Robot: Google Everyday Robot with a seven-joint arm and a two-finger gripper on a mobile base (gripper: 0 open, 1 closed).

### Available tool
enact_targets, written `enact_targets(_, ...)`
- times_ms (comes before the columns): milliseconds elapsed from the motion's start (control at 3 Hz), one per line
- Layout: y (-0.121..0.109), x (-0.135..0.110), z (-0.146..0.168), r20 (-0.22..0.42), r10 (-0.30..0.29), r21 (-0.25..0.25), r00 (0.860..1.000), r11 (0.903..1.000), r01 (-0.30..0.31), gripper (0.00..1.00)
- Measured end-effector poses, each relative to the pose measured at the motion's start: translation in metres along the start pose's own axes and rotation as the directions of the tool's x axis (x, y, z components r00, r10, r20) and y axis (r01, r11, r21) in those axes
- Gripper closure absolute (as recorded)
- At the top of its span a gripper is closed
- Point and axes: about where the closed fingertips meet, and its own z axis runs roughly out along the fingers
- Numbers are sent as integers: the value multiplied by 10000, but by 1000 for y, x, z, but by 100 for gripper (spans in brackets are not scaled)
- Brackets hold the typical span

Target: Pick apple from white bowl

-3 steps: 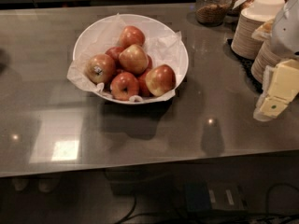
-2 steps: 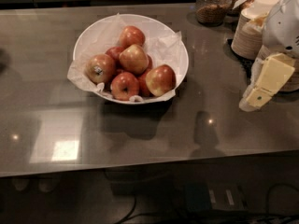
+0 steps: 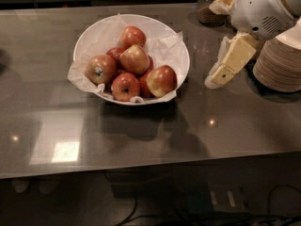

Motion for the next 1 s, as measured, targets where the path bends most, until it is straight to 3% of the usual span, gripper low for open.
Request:
enact_targets(333, 0, 0, 0, 6, 2, -1, 10000, 10000, -2, 0)
enact_targets(667, 0, -8, 17, 645, 267, -80, 9976, 9996, -263, 0)
enact_targets(1000, 1, -20, 39, 1095, 800, -575, 9908, 9956, -740, 0)
